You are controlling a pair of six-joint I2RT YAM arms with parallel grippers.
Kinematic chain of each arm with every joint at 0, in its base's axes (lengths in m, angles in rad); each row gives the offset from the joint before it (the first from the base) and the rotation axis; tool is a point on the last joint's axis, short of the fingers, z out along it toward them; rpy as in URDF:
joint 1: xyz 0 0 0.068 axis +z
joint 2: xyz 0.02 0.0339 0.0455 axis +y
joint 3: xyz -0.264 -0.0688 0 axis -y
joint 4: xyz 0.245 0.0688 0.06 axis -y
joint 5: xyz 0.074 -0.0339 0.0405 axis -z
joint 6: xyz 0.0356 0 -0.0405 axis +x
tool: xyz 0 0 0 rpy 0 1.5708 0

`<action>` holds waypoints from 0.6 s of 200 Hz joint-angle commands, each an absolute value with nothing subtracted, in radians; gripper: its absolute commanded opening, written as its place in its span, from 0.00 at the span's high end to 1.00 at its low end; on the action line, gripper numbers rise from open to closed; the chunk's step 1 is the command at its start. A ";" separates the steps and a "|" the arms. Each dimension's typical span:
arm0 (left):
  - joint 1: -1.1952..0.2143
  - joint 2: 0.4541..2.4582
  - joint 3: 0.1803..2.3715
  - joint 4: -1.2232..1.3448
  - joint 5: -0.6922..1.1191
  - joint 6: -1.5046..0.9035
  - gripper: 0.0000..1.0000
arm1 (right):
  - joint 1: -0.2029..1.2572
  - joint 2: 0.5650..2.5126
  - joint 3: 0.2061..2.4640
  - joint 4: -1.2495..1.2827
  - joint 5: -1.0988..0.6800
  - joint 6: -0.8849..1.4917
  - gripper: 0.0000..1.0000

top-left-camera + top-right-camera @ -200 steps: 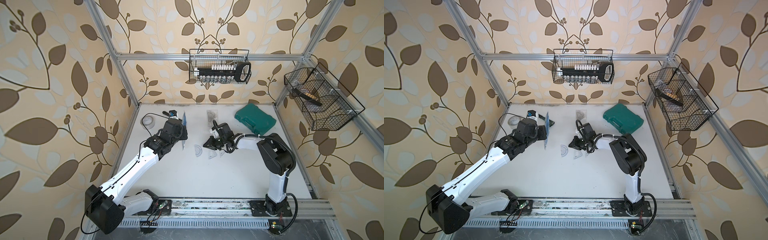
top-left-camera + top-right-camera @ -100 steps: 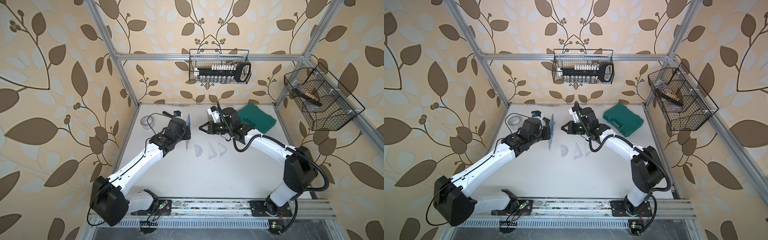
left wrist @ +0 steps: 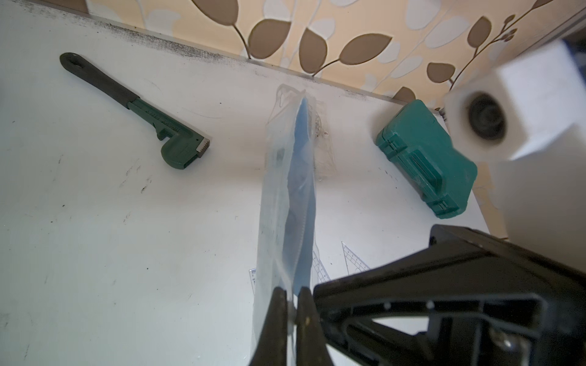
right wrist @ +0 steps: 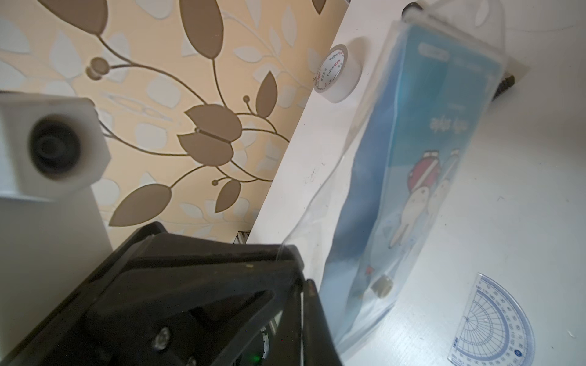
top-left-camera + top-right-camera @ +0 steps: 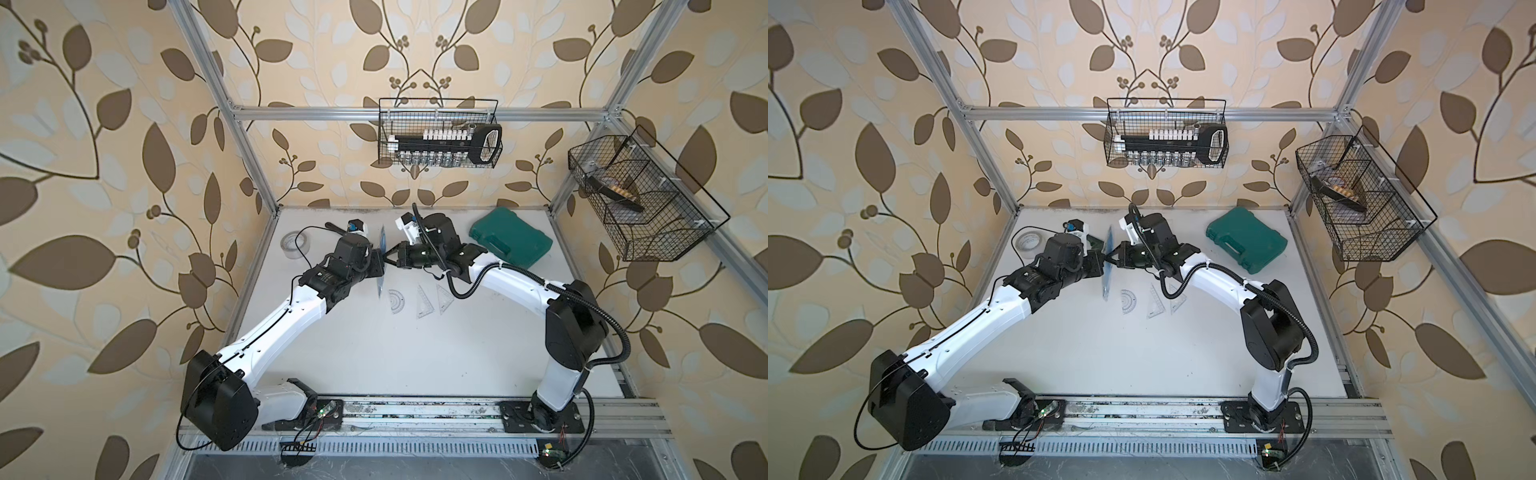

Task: Open the ruler set and take out the ruler
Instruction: Take out the ruler from the ruler set bag.

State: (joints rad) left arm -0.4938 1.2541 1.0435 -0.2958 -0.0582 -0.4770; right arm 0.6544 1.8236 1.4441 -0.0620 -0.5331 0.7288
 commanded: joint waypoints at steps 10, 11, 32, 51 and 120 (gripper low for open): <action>-0.494 1.236 1.065 -0.245 -0.023 -0.483 1.00 | 0.664 1.846 1.481 -0.138 -0.478 0.703 1.00; -0.495 1.235 1.065 -0.245 -0.022 -0.483 1.00 | 0.664 1.847 1.481 -0.140 -0.476 0.703 1.00; -0.495 1.230 1.065 -0.242 -0.017 -0.483 1.00 | 0.664 1.855 1.505 -0.201 -0.445 0.666 1.00; -0.495 1.229 1.065 -0.234 -0.007 -0.487 1.00 | 0.665 1.872 1.527 -0.242 -0.429 0.644 1.00; -0.495 1.205 1.039 -0.176 0.045 -0.490 1.00 | 0.664 1.899 1.556 -0.297 -0.371 0.614 0.75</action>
State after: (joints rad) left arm -0.4911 1.2503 1.0435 -0.2546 0.0025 -0.4820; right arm 0.6590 1.8687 1.5166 -0.2546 -0.4099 0.6380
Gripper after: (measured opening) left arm 0.057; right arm 0.233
